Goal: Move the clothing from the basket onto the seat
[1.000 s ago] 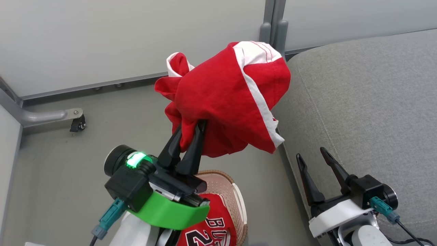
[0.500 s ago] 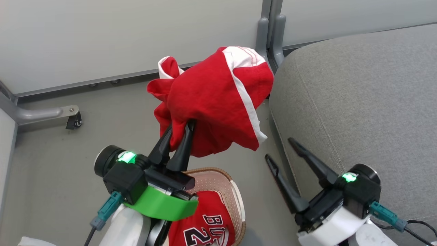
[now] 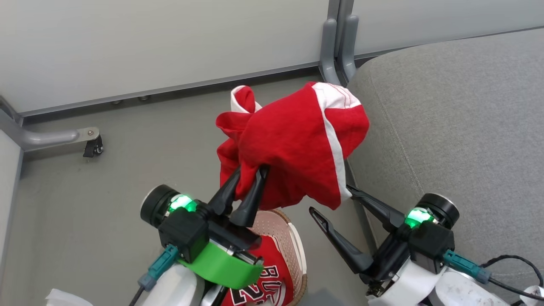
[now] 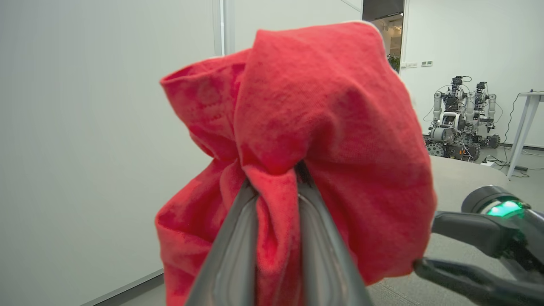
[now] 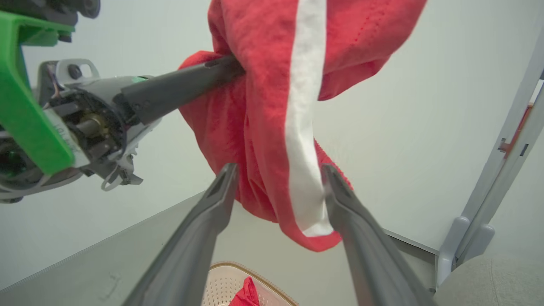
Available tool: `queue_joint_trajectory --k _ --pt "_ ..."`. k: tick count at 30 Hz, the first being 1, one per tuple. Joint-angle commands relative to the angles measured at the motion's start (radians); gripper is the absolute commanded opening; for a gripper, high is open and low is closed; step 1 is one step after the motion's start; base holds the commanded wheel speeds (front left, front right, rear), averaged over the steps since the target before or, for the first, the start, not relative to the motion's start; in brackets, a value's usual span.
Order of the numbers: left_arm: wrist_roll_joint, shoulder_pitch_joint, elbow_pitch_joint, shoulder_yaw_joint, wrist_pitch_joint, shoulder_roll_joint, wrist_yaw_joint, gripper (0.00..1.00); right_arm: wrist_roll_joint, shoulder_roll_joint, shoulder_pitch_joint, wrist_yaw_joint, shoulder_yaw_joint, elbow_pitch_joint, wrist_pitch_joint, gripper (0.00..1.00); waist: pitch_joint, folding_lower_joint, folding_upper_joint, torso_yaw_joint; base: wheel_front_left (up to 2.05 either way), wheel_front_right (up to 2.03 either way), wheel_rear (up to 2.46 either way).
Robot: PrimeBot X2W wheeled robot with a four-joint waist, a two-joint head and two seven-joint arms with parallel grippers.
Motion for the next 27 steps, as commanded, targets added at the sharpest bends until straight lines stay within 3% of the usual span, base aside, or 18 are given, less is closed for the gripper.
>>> queue_joint_trajectory --k 1,8,19,21,27 --pt "-0.005 -0.020 0.001 -0.010 0.000 0.007 -0.004 0.00 0.007 -0.007 -0.028 -0.002 0.009 0.012 -0.003 1.00 -0.002 0.0000 -0.0001 0.005 0.00 0.00 0.00" --pt "-0.019 -0.046 0.016 -0.117 0.000 0.034 -0.003 0.00 0.038 -0.035 -0.132 -0.002 0.129 0.086 -0.003 1.00 -0.004 0.0000 -0.0001 0.025 0.00 0.00 0.00" --pt "-0.044 -0.063 0.046 -0.180 0.000 0.032 -0.003 0.00 0.064 0.003 -0.210 -0.002 0.202 0.148 -0.003 1.00 -0.008 0.0000 -0.0001 0.051 0.00 0.00 0.00" --pt "-0.045 -0.060 0.050 -0.183 0.000 0.030 -0.003 0.00 0.068 0.005 -0.209 -0.002 0.207 0.158 -0.003 0.03 -0.013 0.0000 -0.0001 0.054 0.00 0.00 0.00" --pt "-0.046 -0.050 0.053 -0.183 0.000 0.033 -0.003 0.00 0.057 0.015 -0.207 -0.002 0.214 0.170 -0.003 0.00 -0.022 0.0000 -0.0001 0.059 0.00 0.00 0.00"
